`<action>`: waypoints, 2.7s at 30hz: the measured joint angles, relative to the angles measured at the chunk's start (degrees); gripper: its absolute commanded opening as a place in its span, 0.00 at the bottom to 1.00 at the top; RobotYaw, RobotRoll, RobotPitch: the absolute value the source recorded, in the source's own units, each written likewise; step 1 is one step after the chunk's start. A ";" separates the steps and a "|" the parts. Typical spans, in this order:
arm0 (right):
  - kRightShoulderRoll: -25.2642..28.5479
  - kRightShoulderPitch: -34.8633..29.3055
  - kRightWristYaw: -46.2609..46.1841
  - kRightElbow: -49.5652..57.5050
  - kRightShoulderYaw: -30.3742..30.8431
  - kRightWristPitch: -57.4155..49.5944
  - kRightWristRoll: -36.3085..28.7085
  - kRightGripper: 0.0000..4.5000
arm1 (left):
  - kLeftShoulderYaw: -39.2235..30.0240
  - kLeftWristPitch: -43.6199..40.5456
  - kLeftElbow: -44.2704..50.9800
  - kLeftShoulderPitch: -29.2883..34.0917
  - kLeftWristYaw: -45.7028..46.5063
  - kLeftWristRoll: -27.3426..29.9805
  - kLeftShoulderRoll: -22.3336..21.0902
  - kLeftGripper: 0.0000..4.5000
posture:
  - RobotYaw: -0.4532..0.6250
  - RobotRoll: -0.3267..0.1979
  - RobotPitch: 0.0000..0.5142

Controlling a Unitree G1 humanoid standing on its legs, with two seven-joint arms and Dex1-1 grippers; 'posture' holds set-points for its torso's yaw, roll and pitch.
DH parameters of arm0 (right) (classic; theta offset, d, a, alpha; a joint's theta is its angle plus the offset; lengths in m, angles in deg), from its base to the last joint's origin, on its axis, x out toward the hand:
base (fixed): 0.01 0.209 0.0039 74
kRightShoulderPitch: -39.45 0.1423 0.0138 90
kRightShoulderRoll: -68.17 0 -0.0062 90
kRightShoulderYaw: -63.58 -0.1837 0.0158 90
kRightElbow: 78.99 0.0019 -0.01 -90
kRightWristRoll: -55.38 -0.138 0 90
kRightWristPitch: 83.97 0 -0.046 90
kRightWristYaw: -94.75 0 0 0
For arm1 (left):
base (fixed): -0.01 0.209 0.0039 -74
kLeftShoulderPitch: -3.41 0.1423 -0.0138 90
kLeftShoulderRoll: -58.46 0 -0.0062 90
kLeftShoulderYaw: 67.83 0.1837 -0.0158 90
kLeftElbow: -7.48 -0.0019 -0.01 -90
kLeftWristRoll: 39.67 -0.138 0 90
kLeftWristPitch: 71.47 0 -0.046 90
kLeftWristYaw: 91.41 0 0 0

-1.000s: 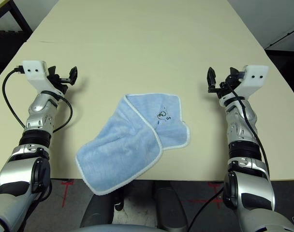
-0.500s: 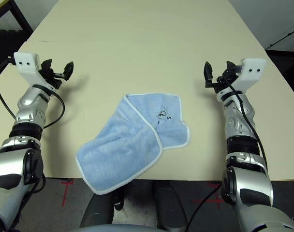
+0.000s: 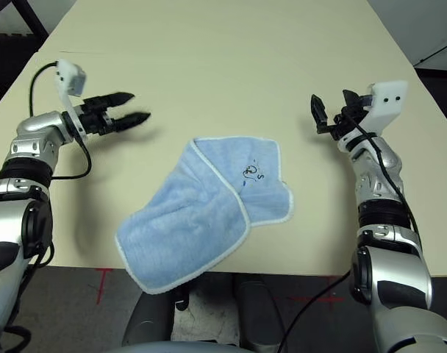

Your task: Fold the towel and set it aside.

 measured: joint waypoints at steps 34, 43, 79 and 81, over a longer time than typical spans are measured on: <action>8.10 14.40 30.57 0.45 21.23 -27.84 12.19 1.00 | -1.31 14.10 -1.89 -0.33 -12.73 -0.22 -0.69 0.99 | 0.43 0.62 0.54; 7.28 13.19 27.79 2.25 24.81 -27.81 17.06 1.00 | -1.26 13.42 -0.71 -0.12 -12.78 0.09 -0.36 0.99 | 0.44 0.62 0.54; 0.45 34.54 27.58 -3.61 8.96 -7.17 3.75 0.01 | -2.36 6.76 0.97 -1.35 -8.86 2.35 4.66 1.00 | 0.42 0.62 0.51; 0.29 39.20 27.52 -3.69 7.87 -6.55 2.01 0.01 | -2.47 6.48 0.97 -1.83 -8.46 2.58 5.02 1.00 | 0.42 0.62 0.51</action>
